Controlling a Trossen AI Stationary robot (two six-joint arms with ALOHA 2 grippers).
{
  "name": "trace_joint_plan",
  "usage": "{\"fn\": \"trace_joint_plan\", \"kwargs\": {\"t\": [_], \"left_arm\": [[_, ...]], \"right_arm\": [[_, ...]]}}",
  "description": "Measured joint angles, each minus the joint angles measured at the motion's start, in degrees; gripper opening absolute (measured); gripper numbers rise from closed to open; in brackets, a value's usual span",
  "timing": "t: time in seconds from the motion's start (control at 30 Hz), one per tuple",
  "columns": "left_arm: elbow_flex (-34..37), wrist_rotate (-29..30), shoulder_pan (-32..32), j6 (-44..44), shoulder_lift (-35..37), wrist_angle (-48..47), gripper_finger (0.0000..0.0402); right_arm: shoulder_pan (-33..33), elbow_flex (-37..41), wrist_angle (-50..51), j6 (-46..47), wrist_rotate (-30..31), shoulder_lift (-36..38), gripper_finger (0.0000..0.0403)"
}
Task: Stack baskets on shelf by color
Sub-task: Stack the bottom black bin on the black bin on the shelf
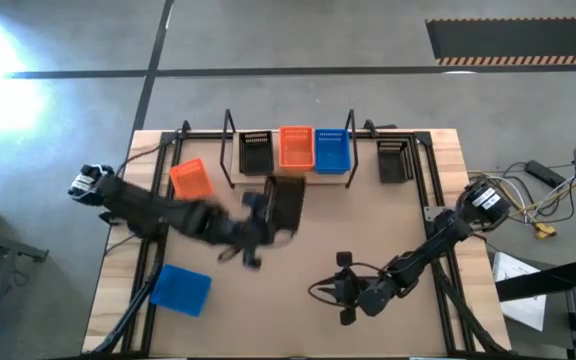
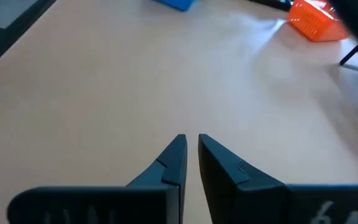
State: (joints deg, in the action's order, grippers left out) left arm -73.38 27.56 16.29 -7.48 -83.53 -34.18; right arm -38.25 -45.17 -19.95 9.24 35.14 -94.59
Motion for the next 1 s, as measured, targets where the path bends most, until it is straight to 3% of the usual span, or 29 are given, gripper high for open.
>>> {"fn": "trace_joint_plan", "kwargs": {"t": [0.2,0.43,0.57,1.0], "left_arm": [[-0.15,-0.22,-17.59,-8.68,0.08,-3.44,0.0000],[4.16,-9.52,-33.85,-9.45,-0.02,-5.90,0.0000],[6.90,-11.10,-37.02,-10.94,-0.04,-4.95,0.0000],[12.06,-12.07,-37.30,-12.97,-0.13,2.37,0.0002]], "right_arm": [[-0.01,-0.12,-5.41,0.47,-0.02,-3.93,0.0034],[-0.14,-0.32,-6.57,1.35,-0.48,-6.15,0.0034],[-0.14,-0.41,-6.53,1.26,-0.51,-6.46,0.0034],[-0.12,-0.42,-6.53,1.04,-0.51,-6.40,0.0034]]}}
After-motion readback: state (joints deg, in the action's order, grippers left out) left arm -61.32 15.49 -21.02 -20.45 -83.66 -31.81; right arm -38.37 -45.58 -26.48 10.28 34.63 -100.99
